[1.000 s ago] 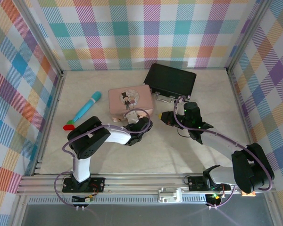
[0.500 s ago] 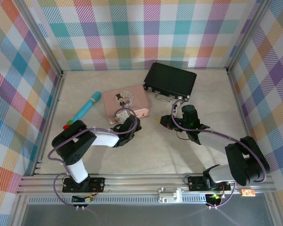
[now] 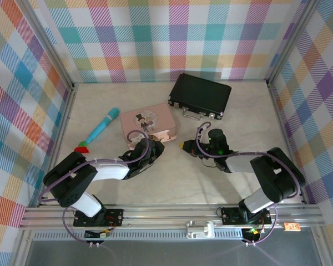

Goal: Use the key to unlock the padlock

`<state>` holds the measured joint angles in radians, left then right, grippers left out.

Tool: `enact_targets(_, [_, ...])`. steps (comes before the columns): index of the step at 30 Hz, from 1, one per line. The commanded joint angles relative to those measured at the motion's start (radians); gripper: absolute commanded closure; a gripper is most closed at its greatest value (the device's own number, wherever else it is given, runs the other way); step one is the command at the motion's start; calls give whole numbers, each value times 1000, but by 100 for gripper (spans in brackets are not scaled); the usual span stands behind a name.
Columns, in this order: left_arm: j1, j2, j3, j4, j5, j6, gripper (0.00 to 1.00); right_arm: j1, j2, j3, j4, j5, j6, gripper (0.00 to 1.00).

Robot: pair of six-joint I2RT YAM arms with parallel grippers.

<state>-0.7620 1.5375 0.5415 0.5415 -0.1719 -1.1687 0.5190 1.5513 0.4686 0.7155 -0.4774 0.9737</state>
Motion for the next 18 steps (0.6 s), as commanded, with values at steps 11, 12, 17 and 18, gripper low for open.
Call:
enact_targets(11, [9,16,-66,401,54,-111,100,93,49,-38,250,116,118,100])
enact_targets(12, [9,19,-67,409,57,-115,100,93,50,-35,252,114,119,100])
enact_targets(17, [10,29,-68,443,67,-118,100,94,68,-23,277,107,119,100])
enact_targets(18, [9,29,-68,444,70,-118,100,93,73,-20,280,105,121,100])
